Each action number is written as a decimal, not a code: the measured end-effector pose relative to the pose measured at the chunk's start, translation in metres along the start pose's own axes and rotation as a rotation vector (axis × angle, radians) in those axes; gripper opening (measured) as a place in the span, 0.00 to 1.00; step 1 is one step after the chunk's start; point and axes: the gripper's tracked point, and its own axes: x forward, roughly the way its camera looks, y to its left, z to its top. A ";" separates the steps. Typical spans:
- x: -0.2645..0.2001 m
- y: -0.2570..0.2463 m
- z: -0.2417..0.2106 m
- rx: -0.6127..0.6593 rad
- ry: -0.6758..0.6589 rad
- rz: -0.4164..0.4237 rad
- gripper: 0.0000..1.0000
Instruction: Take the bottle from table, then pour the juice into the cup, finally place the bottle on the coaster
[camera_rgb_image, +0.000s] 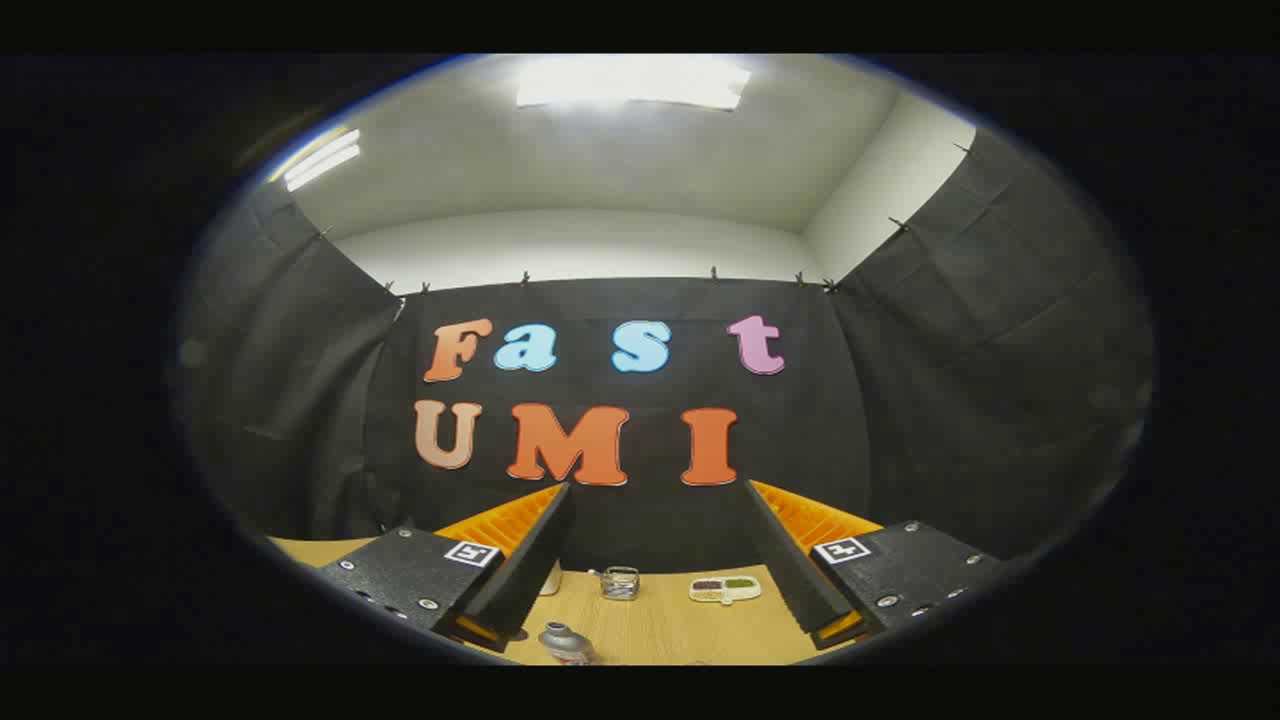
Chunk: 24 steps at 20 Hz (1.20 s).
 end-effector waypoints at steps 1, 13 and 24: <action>0.001 0.001 0.000 0.001 0.001 0.002 0.98; -0.001 -0.001 -0.002 0.010 0.007 0.012 0.98; -0.001 0.009 -0.022 0.014 0.025 0.036 0.98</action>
